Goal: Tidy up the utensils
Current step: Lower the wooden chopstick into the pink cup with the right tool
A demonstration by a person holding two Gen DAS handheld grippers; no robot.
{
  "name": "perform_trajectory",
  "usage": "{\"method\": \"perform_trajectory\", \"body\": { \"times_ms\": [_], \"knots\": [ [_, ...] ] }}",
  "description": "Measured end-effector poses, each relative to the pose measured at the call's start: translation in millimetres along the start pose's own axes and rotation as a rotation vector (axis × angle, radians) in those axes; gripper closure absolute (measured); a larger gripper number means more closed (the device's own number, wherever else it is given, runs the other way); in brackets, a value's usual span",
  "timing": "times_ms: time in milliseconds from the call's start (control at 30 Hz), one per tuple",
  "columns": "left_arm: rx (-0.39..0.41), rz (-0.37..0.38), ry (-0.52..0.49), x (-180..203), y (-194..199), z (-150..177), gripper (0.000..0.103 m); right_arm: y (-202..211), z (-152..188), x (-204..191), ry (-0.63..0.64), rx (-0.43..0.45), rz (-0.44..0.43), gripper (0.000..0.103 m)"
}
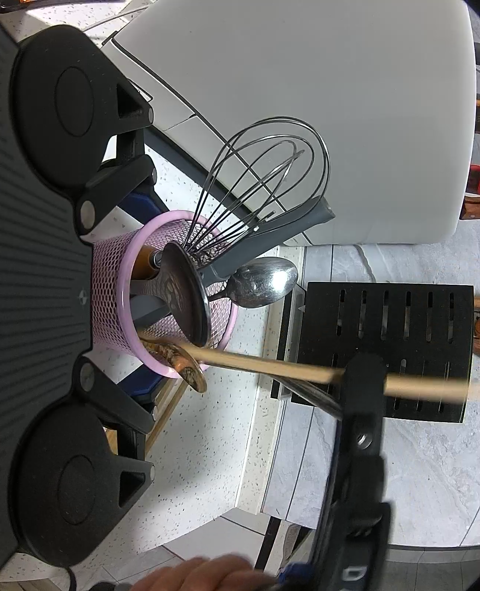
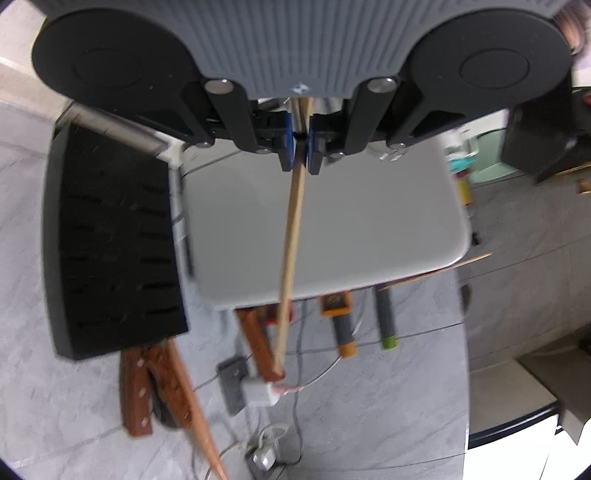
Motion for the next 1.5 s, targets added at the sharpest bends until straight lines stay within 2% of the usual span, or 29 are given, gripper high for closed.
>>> {"method": "perform_trajectory", "body": {
  "times_ms": [167, 367, 467, 667, 900, 1067, 1333, 1433, 1500],
  "knots": [
    [-0.001, -0.003, -0.001, 1, -2, -1, 0.01, 7, 9, -6, 0.076, -0.034, 0.026, 0.097],
    [-0.002, -0.01, -0.001, 1, -1, -1, 0.01, 10, 13, -13, 0.145, 0.003, 0.042, 0.097],
    [-0.002, -0.01, -0.002, 1, -1, -1, 0.01, 10, 10, -22, 0.216, 0.034, 0.079, 0.097],
    [-0.001, -0.004, -0.004, 0, -1, -1, 0.01, 4, 17, -30, 0.307, 0.012, 0.104, 0.098],
    [-0.001, -0.005, -0.005, 0, -1, 0, 0.01, 0, 20, -23, 0.278, -0.029, 0.107, 0.095],
    [-0.001, -0.006, -0.006, 0, -1, 0, 0.01, 4, 15, -18, 0.21, -0.015, 0.088, 0.075],
    [0.0, -0.004, -0.006, 0, -1, -1, 0.01, 3, -8, 4, -0.078, -0.004, 0.02, 0.074],
    [0.0, 0.0, -0.006, -1, -1, 0, 0.01, 2, -17, -2, -0.096, 0.012, 0.028, 0.079],
    [0.0, 0.001, -0.009, -1, -1, 0, 0.01, 0, -17, -17, -0.082, -0.001, 0.001, 0.082]
  ]
}}
Point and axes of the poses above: each gripper's, at about its wrist camera, not at the fingertips, and y roughly against the way its jaws point, x to its right, z to its underside, the point moved 6 cm from there along -y, roughly the way its jaws point, and after that the axes turned 15 degrees about -y, right-handed, at the moved point
